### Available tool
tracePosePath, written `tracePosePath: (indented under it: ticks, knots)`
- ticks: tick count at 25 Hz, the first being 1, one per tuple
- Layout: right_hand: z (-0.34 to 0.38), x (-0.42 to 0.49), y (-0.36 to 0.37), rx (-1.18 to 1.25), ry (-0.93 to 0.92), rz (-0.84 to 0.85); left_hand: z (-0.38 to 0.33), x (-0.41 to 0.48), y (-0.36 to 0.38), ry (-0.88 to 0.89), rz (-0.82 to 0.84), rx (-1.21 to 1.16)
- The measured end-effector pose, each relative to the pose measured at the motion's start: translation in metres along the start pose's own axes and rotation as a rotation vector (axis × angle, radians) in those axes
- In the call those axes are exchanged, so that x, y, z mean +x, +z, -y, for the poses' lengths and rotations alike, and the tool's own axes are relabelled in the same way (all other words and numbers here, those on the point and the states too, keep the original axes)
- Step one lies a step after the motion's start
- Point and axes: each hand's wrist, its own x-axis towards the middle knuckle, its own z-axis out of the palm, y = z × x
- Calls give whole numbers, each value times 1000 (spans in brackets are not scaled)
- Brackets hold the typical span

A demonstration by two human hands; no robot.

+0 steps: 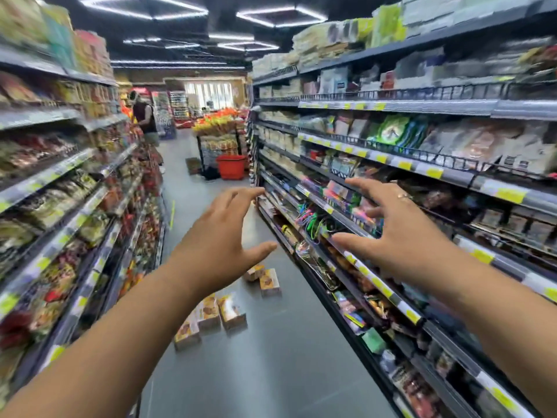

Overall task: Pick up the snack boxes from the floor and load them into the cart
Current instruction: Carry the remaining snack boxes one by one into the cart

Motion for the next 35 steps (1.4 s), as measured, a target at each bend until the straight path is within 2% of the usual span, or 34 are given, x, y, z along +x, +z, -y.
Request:
tracePosePath:
  ticks: [10,11,17,20,27,35]
  knots:
    - [51,172,163,59,-44,45,201,64,-17,-112,-7,2]
    - [51,174,166,62,-41,59,201,64,-16,-100,-16,1]
    - [30,257,237,65,-51,118,273,120,24,-147,14,-16]
    - [-3,305,271,64,-46,130,311,158,54,-193,14,-26]
    - [-86,463,390,82,-60,347,432,240,141,-483,59,22]
    - [-102,574,547,117,-86,595,584,262,203,-734,130,38]
